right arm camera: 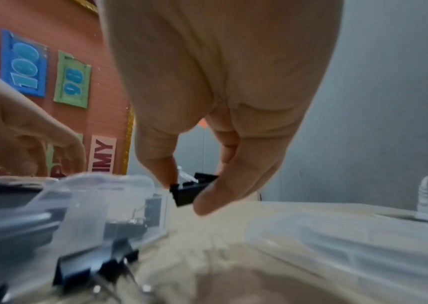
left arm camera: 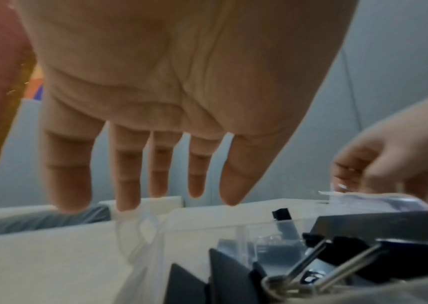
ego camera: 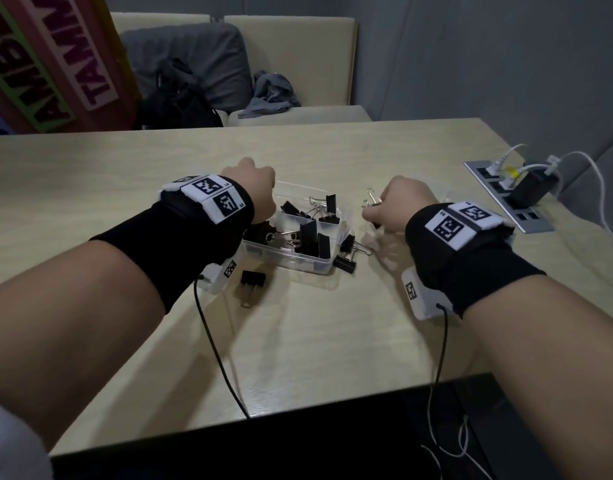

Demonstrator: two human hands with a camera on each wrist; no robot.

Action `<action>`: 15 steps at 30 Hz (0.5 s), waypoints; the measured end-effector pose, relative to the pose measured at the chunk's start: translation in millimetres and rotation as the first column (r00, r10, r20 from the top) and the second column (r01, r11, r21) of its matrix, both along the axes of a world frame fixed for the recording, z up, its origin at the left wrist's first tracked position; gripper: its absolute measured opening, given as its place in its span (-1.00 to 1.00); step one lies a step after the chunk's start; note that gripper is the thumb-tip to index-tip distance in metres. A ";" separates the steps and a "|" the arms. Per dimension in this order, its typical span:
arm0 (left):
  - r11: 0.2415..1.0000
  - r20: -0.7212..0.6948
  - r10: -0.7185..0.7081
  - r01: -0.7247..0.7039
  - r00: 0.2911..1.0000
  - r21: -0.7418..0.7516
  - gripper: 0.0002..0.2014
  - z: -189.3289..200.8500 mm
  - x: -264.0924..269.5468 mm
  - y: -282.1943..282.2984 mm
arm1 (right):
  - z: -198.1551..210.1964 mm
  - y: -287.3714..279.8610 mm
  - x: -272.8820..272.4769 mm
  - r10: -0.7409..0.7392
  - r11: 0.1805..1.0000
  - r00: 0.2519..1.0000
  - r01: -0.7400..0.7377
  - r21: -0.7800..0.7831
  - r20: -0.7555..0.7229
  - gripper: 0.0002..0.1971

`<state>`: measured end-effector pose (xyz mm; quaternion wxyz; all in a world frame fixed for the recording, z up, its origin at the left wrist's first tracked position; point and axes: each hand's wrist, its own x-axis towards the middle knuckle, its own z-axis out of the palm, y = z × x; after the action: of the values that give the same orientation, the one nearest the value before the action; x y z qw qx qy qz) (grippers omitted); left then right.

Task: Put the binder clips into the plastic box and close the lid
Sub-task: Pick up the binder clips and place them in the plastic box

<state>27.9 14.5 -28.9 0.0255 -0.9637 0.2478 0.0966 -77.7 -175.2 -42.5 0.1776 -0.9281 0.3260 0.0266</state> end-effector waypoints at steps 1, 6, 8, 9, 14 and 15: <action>1.000 0.026 -0.024 0.024 0.999 -0.013 -0.65 3.7 -5.7 0.2 | 2.5 0.2 1.8 -0.005 1.000 0.998 0.003 0.028 0.062 -0.66; 0.970 0.020 -0.214 0.210 0.977 0.124 -0.76 20.9 -37.7 0.5 | 4.5 25.4 16.3 0.074 0.985 0.959 -0.112 0.128 0.272 -0.56; 0.932 -0.046 -0.277 0.280 0.960 0.232 -0.77 22.6 -51.6 -0.2 | 3.8 35.8 20.3 0.118 0.975 0.948 -0.168 0.147 0.295 -0.50; 0.908 -0.068 -0.295 0.302 0.953 0.292 -0.77 21.7 -57.3 -0.3 | 3.7 39.3 21.1 0.137 0.969 0.945 -0.190 0.157 0.298 -0.48; 0.799 -0.121 -0.289 0.309 0.950 0.516 -0.74 11.7 -68.4 2.4 | 9.4 35.2 13.5 0.151 0.982 0.948 -0.176 0.065 0.281 -0.68; 0.785 -0.131 -0.295 0.318 0.946 0.531 -0.76 10.6 -69.6 2.7 | 11.1 31.6 9.1 0.130 0.989 0.960 -0.144 0.038 0.247 -0.69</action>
<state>-41.7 17.1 -18.2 0.3090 -0.8608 0.3636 0.1773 -68.7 -143.6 -31.5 0.2399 -0.9394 0.2357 -0.0664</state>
